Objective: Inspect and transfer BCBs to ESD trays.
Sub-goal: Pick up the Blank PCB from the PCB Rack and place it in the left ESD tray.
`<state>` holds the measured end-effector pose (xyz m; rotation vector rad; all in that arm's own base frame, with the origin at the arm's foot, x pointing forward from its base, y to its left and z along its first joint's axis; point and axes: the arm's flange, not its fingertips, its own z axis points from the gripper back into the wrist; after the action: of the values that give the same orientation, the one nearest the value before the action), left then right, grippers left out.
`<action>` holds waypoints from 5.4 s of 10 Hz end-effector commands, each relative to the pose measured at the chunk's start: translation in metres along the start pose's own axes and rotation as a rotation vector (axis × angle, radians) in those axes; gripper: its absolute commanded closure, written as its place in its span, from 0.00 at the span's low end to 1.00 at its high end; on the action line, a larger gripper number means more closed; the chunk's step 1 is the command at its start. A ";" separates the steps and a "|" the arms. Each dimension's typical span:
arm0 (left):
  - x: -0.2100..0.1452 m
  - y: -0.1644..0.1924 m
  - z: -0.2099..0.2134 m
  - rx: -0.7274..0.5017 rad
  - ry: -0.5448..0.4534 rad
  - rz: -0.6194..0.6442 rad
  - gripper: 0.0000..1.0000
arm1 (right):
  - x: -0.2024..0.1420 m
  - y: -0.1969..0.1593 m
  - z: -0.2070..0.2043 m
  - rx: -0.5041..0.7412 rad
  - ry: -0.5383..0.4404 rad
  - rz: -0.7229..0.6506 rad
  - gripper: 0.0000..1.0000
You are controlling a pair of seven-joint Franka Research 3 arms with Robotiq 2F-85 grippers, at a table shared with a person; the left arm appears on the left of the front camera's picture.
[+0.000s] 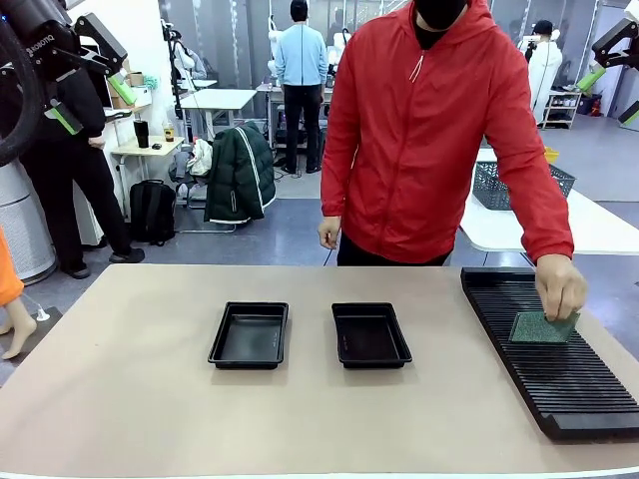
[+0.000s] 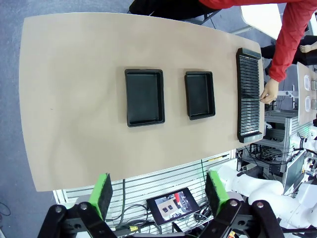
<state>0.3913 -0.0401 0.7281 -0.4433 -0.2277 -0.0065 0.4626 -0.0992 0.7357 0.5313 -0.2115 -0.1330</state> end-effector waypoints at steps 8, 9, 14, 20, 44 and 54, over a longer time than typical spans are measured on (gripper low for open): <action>0.000 0.001 0.001 0.002 -0.001 -0.006 0.00 | 0.000 -0.001 -0.001 0.002 -0.001 -0.002 0.00; 0.000 0.001 0.001 0.002 -0.001 -0.006 0.00 | 0.000 -0.001 -0.001 0.002 -0.001 -0.002 0.00; 0.000 0.001 0.001 0.002 -0.001 -0.006 0.00 | 0.000 -0.001 -0.001 0.002 -0.001 -0.002 0.00; 0.000 0.001 0.001 0.002 -0.001 -0.006 0.00 | -0.023 -0.004 -0.025 -0.039 -0.042 0.263 0.00; 0.000 0.001 0.001 0.002 -0.001 -0.006 0.00 | -0.127 -0.145 -0.262 -0.230 0.274 1.555 0.00; 0.000 0.001 0.001 0.002 -0.001 -0.006 0.00 | -0.128 -0.157 -0.329 -0.323 0.349 1.667 0.00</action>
<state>0.3913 -0.0402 0.7285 -0.4431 -0.2282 -0.0066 0.4126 -0.0524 0.3690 -0.0360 -0.2356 1.4891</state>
